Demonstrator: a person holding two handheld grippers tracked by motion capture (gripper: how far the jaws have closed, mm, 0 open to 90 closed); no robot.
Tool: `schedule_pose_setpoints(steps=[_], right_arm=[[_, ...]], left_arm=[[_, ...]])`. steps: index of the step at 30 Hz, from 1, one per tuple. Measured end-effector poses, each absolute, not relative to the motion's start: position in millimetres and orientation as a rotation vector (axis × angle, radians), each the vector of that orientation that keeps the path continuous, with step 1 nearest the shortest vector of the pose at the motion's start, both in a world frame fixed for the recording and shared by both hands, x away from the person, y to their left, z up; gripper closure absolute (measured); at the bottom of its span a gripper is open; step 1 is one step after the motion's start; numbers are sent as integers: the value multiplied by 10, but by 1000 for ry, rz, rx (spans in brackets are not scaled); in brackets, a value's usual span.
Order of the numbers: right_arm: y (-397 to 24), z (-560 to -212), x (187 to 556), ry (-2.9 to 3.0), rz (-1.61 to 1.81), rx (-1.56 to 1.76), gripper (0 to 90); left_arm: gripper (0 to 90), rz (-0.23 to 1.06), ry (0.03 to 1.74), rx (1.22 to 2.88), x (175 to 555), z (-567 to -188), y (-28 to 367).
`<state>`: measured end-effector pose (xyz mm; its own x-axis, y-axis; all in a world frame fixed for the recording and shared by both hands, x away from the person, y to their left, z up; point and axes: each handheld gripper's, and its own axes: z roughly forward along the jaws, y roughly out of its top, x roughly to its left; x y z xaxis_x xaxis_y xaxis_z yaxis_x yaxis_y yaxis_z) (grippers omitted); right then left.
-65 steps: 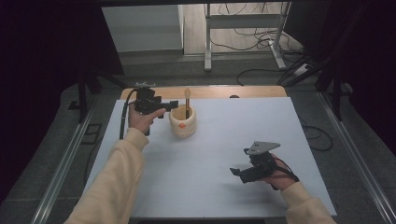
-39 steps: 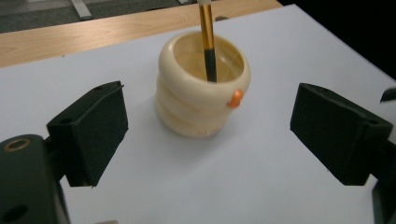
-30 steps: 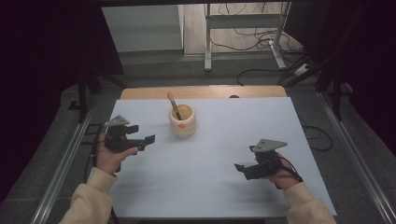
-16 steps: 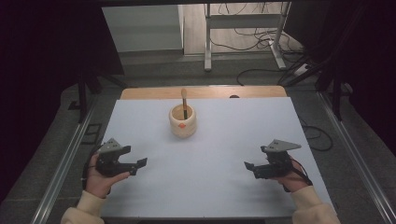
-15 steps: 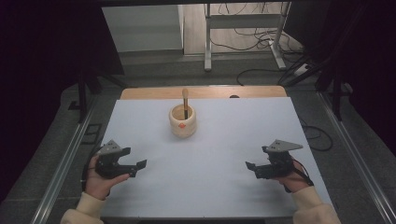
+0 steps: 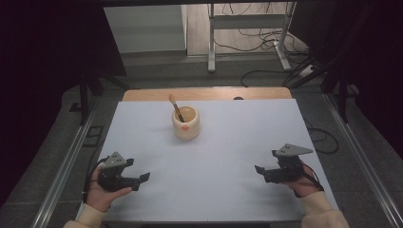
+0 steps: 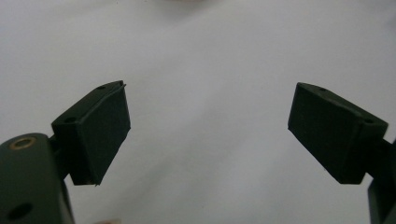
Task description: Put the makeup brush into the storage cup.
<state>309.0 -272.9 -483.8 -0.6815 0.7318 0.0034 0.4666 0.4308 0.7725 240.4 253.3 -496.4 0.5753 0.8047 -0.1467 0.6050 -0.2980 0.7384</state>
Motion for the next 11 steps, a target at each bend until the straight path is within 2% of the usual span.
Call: schedule_pose_setpoints(steps=[11], right_arm=[[-2760,-4842,3130,2341,1147,1051,84]], left_arm=[[133,316,1134,2001,2457,-4960,2535]])
